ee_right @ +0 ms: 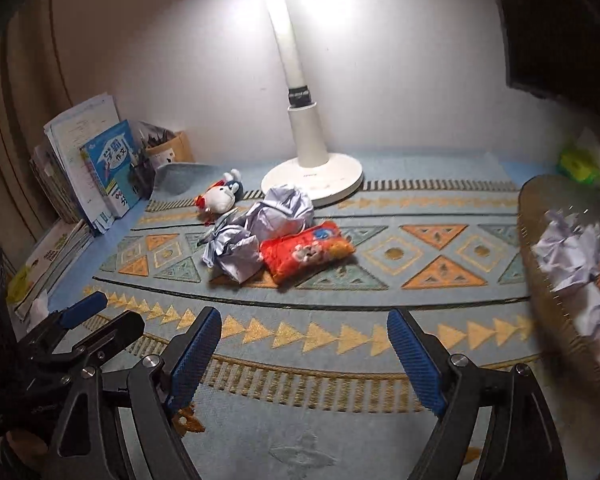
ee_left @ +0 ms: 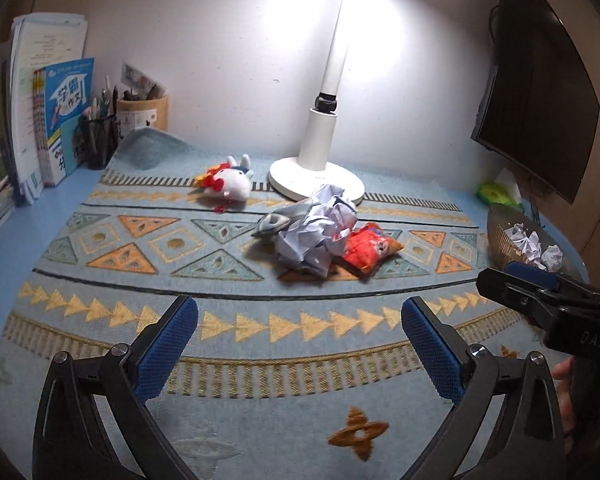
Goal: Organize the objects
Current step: 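Move both open tools back toward the red snack bag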
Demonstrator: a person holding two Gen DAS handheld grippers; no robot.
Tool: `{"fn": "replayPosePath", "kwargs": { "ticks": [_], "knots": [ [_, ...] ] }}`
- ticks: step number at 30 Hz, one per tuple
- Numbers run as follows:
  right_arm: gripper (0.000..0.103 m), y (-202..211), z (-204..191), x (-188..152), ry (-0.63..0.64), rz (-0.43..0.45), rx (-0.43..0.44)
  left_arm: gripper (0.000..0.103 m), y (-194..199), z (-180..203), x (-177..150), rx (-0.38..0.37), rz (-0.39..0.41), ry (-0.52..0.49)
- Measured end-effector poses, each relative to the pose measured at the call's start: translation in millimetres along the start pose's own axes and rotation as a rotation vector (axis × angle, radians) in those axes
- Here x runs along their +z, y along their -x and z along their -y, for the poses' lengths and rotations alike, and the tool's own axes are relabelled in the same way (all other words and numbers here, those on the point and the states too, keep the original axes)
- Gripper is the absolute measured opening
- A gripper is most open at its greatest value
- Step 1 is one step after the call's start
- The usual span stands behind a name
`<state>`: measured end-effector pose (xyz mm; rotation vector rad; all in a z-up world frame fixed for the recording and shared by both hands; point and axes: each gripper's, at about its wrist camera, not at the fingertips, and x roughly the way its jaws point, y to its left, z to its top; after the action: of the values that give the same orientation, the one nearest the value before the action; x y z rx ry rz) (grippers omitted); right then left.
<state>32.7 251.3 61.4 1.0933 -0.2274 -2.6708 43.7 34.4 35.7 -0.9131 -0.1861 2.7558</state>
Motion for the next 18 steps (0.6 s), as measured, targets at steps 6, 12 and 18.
{"fn": "replayPosePath", "kwargs": {
  "ticks": [6,12,18],
  "knots": [
    [0.084,-29.9,-1.3,-14.1,0.004,-0.054,-0.087,0.102,-6.0,-14.2,-12.5,-0.024,-0.031,0.016],
    [0.084,-33.7,-12.3,-16.6,0.076,-0.057,-0.153,0.102,-11.7,-28.4,-16.1,-0.098,-0.082,0.095],
    [0.087,-33.4,-5.9,-15.0,0.049,-0.057,-0.146,0.102,-11.6,-28.7,-16.8,-0.108,-0.082,0.101]
  ]
}}
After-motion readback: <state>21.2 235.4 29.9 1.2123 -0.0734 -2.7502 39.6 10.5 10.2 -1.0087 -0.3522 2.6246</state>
